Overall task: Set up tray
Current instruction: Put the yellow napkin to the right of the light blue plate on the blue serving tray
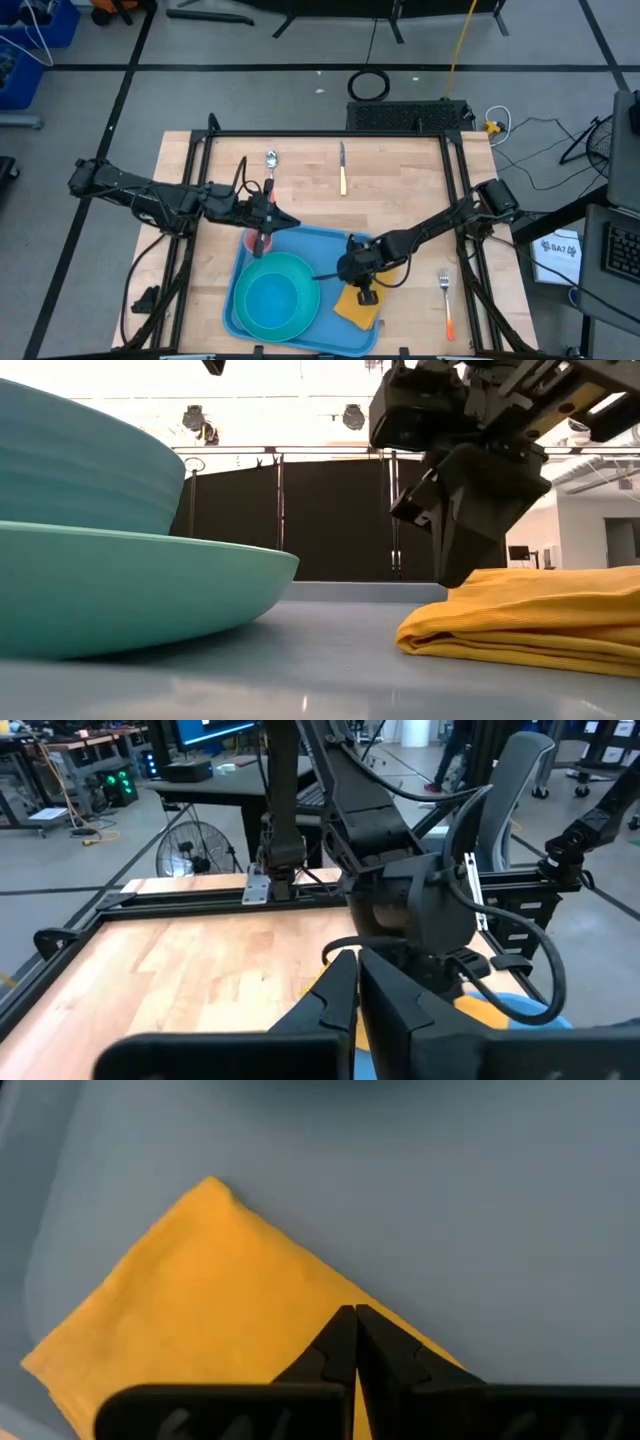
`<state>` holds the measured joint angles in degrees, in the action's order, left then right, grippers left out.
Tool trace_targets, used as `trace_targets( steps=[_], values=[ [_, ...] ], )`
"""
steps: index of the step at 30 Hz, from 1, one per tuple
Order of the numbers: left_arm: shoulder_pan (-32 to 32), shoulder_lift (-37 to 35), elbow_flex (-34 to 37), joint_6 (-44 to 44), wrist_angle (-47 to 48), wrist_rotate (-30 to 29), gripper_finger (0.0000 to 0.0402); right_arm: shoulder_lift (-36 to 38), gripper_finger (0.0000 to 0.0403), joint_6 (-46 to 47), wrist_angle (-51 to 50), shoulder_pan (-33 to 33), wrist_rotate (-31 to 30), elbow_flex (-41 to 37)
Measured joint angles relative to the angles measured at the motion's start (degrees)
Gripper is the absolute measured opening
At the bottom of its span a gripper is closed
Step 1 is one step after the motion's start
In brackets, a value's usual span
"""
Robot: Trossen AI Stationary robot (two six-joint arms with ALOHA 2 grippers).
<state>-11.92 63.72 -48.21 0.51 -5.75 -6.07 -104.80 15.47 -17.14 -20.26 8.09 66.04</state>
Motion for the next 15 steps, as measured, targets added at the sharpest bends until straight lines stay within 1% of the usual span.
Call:
trace_targets(
  steps=[2, 4, 7, 9, 11, 15],
  values=[
    [0.02, 0.0, 0.0, 0.01, -0.01, -0.02, 0.0027, -0.02, 0.0, -0.12, 0.85, 0.47, 1.44, 0.0],
    [0.0, 0.0, 0.0, -0.02, -0.03, -0.02, 0.0031, 0.52, 0.0, 1.28, -0.94, 0.67, 0.9, 0.0],
    [-0.04, 0.0, 0.0, 0.0, 0.05, 0.09, 0.0029, 2.42, 0.0, 3.67, -8.54, -1.0, -5.66, -0.02],
    [-0.05, 0.0, 0.0, 0.0, 0.34, 0.46, 0.0023, 3.75, 0.0, 5.93, -11.47, -2.15, -7.33, -0.02],
    [-0.05, 0.0, 0.0, -0.03, 0.5, 0.47, 0.0016, 4.61, 0.0, 8.9, -12.64, -3.03, -7.2, -0.02],
    [-0.05, 0.0, 0.0, -0.24, 0.47, 0.46, 0.0004, 4.06, 0.0, 13.38, -13.51, -3.97, -3.74, -0.02]
  ],
)
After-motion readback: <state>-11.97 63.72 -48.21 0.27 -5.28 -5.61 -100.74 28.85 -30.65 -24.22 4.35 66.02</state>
